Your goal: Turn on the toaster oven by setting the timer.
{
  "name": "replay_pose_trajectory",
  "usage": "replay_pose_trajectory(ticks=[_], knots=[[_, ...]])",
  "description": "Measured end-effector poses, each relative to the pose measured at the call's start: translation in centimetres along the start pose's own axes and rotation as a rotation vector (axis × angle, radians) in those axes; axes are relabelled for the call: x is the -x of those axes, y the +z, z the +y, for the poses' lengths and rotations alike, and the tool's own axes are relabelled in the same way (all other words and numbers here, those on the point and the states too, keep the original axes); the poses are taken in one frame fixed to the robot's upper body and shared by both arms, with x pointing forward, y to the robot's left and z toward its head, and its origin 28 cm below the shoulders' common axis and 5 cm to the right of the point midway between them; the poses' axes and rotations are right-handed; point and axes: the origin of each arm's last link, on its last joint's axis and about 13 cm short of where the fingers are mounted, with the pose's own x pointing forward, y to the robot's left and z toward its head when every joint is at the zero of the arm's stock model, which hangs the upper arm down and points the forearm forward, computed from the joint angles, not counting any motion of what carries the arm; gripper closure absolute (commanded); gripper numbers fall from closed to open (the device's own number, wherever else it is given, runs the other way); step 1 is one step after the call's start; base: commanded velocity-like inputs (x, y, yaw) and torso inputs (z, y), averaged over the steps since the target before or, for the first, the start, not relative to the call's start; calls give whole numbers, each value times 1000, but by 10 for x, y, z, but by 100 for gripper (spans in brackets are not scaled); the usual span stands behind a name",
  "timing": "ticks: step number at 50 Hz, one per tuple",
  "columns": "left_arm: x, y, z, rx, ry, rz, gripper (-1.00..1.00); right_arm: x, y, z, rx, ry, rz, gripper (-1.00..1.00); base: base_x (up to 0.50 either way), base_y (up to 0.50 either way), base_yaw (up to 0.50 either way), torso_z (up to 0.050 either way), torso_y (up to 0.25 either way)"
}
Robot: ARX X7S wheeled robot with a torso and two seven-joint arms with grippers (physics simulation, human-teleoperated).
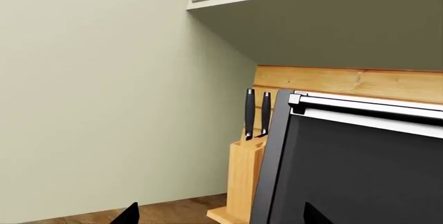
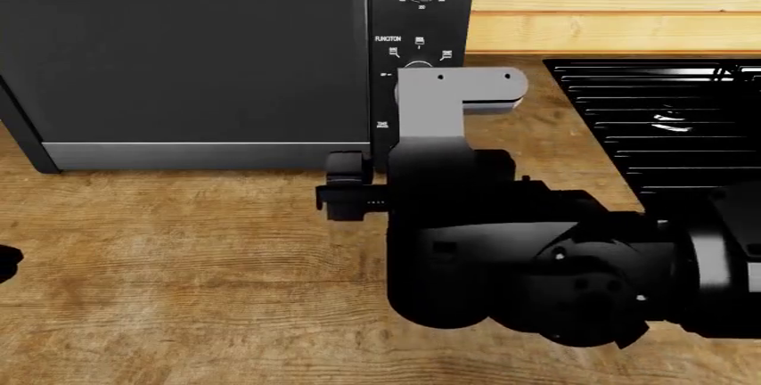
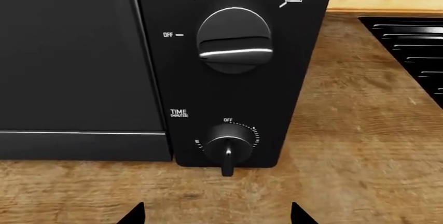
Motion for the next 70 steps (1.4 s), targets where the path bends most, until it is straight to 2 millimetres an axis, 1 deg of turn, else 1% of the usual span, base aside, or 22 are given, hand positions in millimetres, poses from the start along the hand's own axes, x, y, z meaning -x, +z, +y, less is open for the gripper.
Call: replay_pose_trajectory(ticks=[17, 49, 70], knots=[[1, 1, 2, 1, 1, 0, -100, -8, -4, 2, 11, -6, 7, -100, 0, 0, 0, 0, 0], [1, -1, 1, 2, -3, 6, -100, -22, -2, 3, 20, -15, 2, -100, 0, 0, 0, 0, 0], [0, -1, 0, 1, -3, 9, -100, -32, -7, 2, 22, -40, 25, -100, 0, 0, 0, 0, 0]])
